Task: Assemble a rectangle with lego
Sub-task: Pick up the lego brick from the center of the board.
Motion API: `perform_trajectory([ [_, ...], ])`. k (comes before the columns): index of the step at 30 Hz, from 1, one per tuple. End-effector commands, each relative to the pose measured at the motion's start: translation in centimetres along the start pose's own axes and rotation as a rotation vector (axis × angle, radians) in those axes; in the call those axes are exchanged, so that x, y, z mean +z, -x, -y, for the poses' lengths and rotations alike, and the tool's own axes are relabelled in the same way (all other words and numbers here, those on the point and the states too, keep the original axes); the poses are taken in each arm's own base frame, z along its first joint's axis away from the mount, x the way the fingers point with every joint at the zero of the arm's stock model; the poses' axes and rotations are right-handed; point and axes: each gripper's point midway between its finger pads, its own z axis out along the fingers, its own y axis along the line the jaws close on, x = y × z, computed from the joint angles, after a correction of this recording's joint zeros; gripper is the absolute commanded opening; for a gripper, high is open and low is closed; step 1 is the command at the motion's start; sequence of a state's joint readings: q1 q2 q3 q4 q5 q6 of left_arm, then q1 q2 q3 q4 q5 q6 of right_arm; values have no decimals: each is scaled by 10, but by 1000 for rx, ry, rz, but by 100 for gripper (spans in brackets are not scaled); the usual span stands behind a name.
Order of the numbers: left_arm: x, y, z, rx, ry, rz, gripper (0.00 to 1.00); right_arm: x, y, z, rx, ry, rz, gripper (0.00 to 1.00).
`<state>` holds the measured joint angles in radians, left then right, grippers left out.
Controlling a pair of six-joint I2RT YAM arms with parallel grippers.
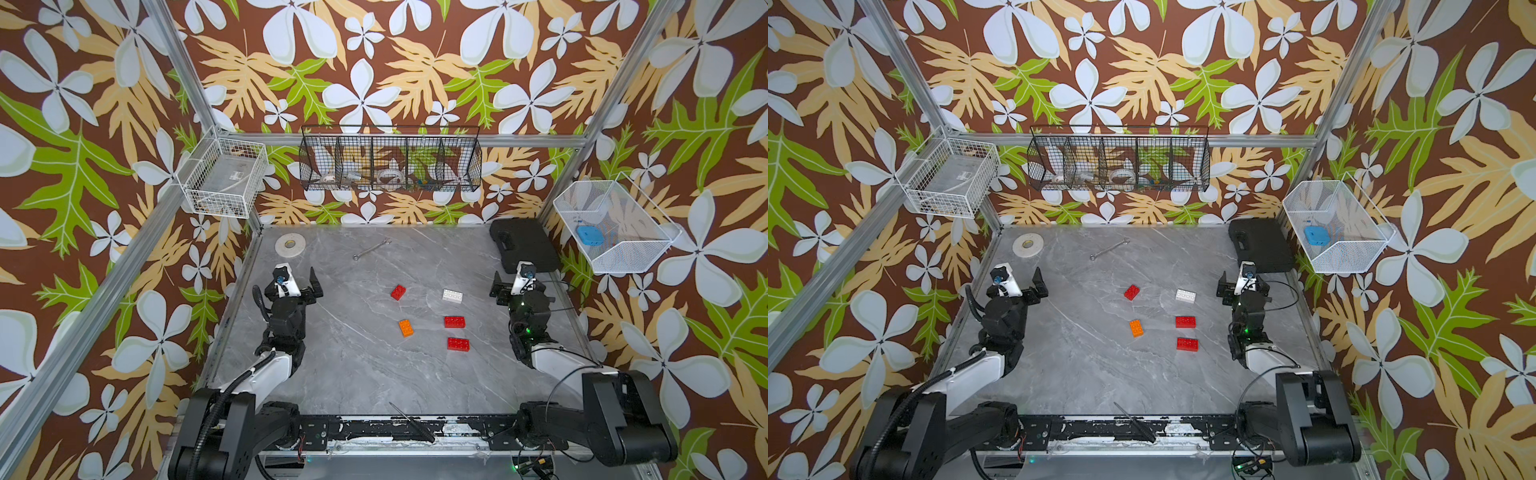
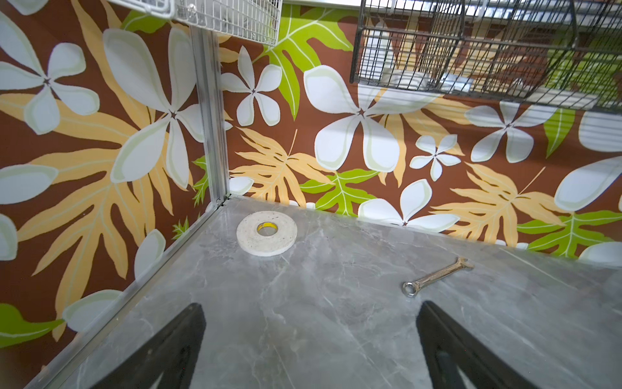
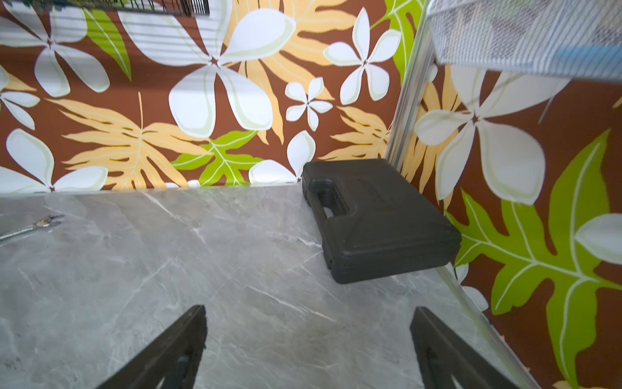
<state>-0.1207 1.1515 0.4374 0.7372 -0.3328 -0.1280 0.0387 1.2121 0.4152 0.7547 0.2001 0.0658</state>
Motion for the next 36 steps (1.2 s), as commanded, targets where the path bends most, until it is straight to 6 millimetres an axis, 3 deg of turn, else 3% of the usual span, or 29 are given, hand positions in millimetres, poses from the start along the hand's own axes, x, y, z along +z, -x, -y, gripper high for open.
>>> perform_trajectory([
  [1, 5, -21, -5, 1, 141, -230, 100, -5, -14, -4, 18, 31, -148, 94],
  [4, 4, -17, 22, 30, 141, -336, 98, -11, -8, -13, 60, 85, -184, 92],
  [8, -1, -16, 85, 43, 0, -480, 83, -14, -10, -30, 107, 177, -260, 88],
  [11, -7, -33, 134, 83, -90, -623, 77, -16, -16, -41, 121, 228, -334, 83],
  [13, -8, -44, 174, 118, -196, -728, 66, -19, -18, -47, 131, 264, -361, 80],
  [15, -8, -62, 202, 182, -262, -845, 60, -21, -17, -54, 137, 299, -383, 79],
  [19, -8, -97, 239, 307, -372, -982, 61, -28, -15, -61, 126, 348, -406, 78],
  [22, -8, -104, 266, 314, -454, -1000, 63, -33, -11, -66, 144, 380, -406, 78],
  [30, -9, -158, 303, 536, -537, -1116, 66, -42, -15, -70, 123, 407, -435, 82],
  [36, -3, -185, 294, 631, -507, -1170, 69, -51, -21, -74, 140, 439, -440, 84],
])
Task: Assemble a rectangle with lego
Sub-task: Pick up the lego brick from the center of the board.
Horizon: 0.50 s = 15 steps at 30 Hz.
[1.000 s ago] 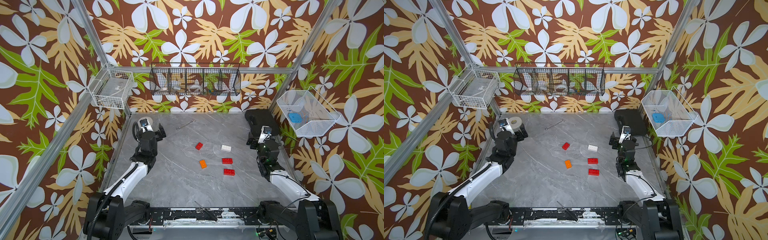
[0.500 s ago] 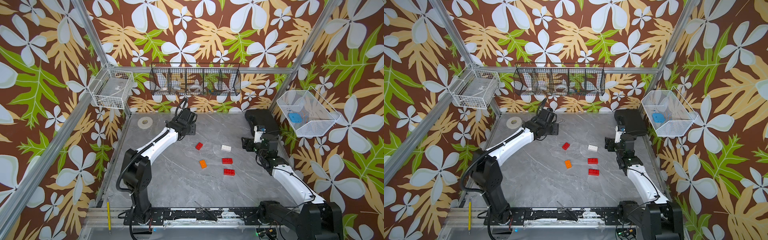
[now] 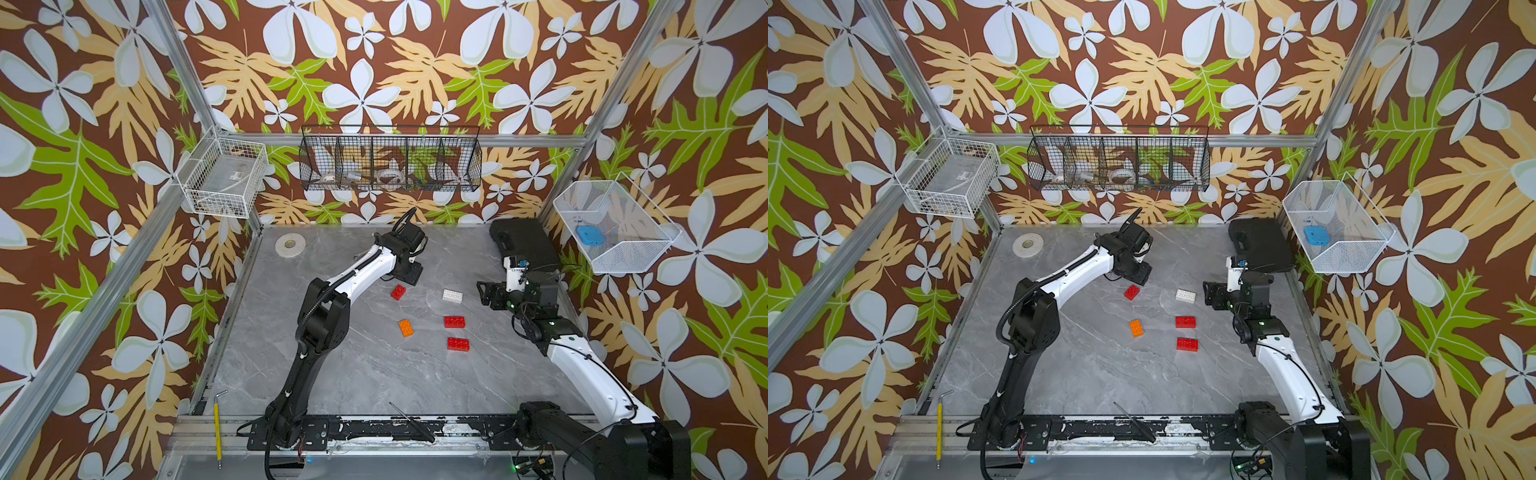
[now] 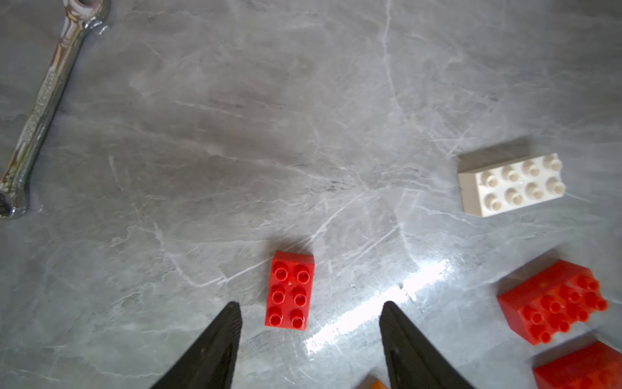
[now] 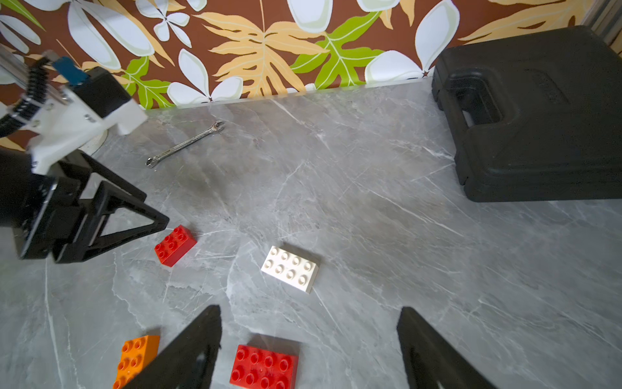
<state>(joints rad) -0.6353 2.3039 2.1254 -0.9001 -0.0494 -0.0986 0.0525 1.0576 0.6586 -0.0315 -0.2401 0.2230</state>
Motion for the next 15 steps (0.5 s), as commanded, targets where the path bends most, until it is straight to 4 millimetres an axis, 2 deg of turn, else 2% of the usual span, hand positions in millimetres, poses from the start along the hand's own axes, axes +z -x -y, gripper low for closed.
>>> perform_trajectory([
  [1, 8, -22, -8, 53, 35, -96, 69, 0, -7, -3, 2, 19, -19, 84],
  [4, 14, -26, -12, 57, 46, -113, 68, 2, -9, -5, 3, 33, -24, 84],
  [9, 25, -33, -22, 38, 17, -147, 59, 6, -13, -6, 6, 44, -39, 84],
  [15, 37, -46, -13, 52, -41, -193, 60, 9, -17, -7, 9, 54, -49, 82],
])
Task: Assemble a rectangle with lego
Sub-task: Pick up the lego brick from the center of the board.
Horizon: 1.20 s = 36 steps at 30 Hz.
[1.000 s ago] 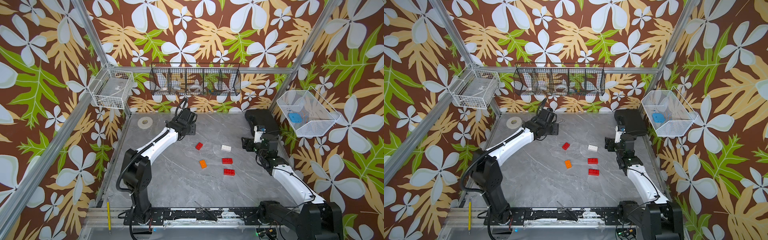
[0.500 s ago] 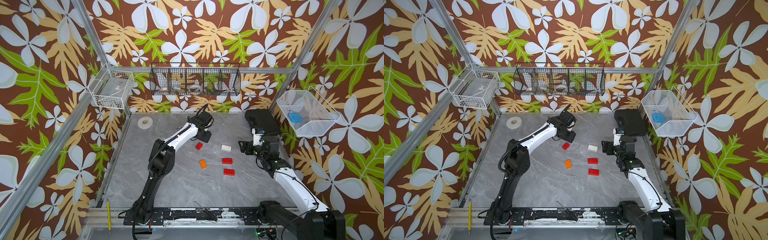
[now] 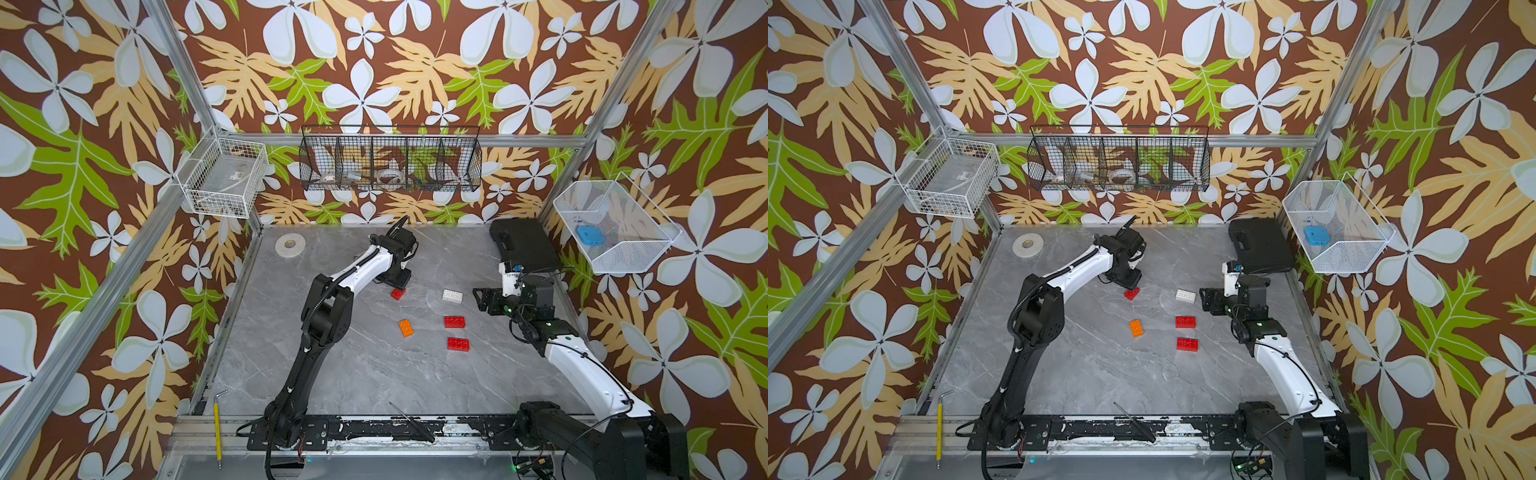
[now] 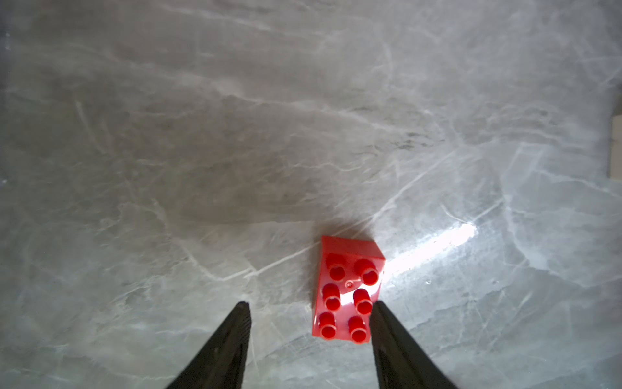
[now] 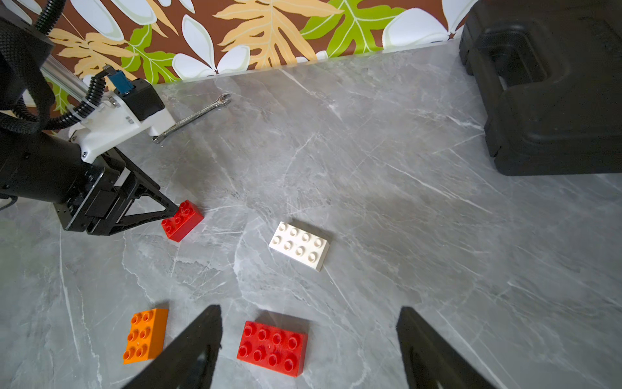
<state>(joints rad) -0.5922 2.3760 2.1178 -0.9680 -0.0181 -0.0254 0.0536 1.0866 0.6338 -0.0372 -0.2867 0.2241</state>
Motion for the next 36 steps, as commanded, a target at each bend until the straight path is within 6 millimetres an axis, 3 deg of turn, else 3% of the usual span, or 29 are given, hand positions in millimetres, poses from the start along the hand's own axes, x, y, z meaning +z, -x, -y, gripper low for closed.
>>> perform_trajectory([
  [1, 5, -11, 9, 18, -41, -44, 61, 1, 3, -3, -5, 16, 13, 82],
  [7, 9, -5, 9, 19, -42, -26, 62, 2, 3, -3, -5, 18, 11, 82],
  [30, 25, -12, 11, -11, -44, -61, 43, 6, -1, -5, 8, 35, -1, 80],
  [36, 23, -14, 9, -39, -32, -63, 21, 8, -5, -5, 12, 38, -13, 79],
])
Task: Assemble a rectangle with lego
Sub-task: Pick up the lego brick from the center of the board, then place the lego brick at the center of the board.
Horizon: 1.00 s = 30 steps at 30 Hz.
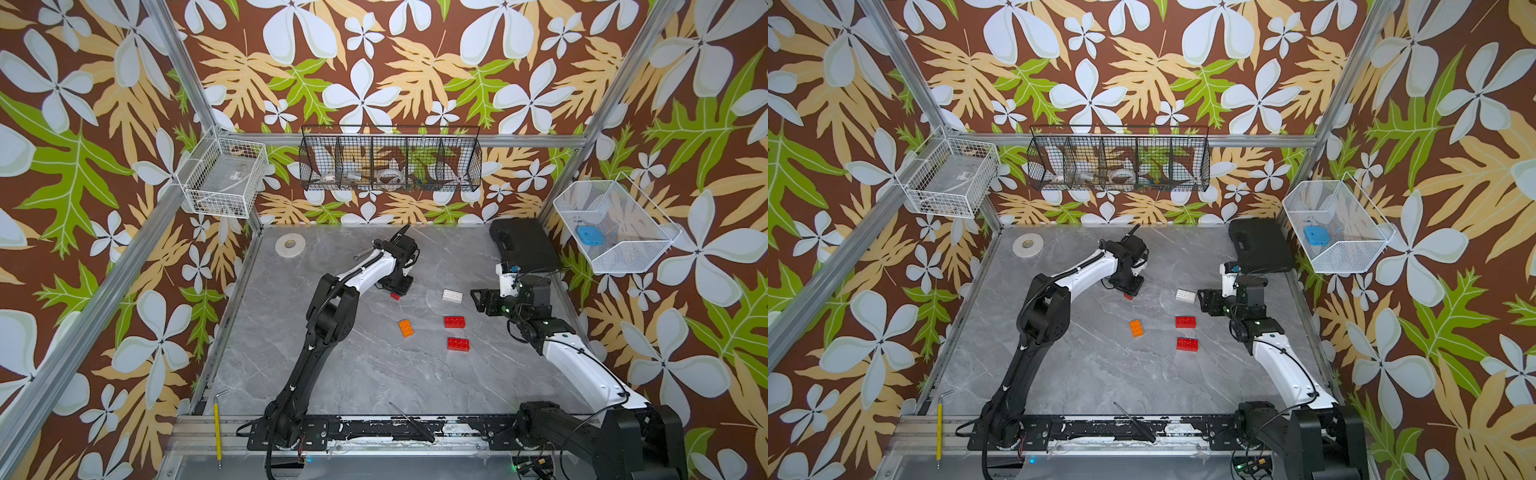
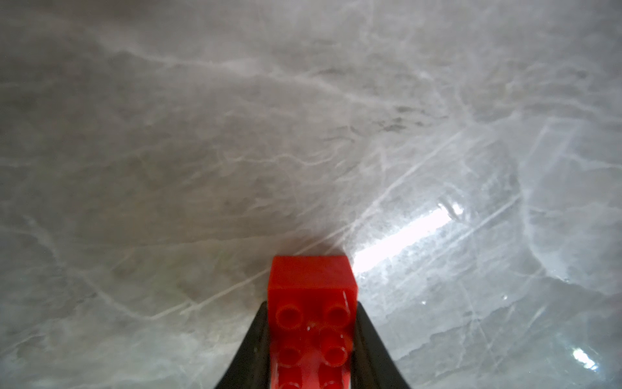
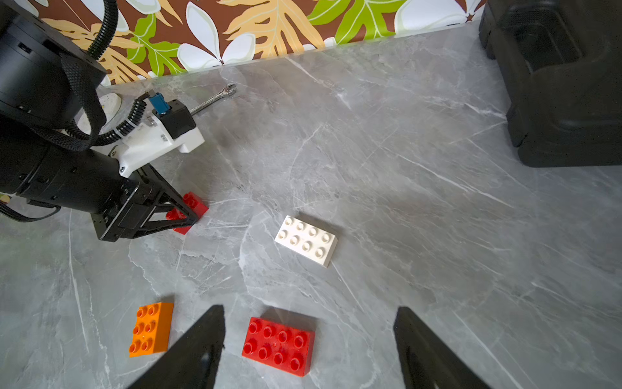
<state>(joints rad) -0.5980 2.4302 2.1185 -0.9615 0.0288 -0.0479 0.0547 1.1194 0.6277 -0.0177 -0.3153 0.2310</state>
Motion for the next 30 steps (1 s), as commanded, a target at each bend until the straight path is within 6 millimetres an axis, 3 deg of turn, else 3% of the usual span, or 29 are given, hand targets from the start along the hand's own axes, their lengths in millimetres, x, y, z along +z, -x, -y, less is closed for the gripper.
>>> perform_trajectory([
  [1, -3, -5, -2, -26, 13, -12, 20, 1, 1, -2, 2, 10, 9, 79],
  [7, -19, -10, 0, -70, 44, 4, 13, 1, 1, -2, 4, 10, 8, 80],
  [15, -39, -39, 17, -145, 71, 17, 13, 3, -2, -3, 10, 22, 3, 80],
  [20, -32, -51, 27, -171, 41, 18, 13, 6, -5, -4, 11, 30, -10, 80],
  [30, -14, -40, 39, -124, -8, 26, 15, 7, -8, -6, 5, 27, -17, 80],
])
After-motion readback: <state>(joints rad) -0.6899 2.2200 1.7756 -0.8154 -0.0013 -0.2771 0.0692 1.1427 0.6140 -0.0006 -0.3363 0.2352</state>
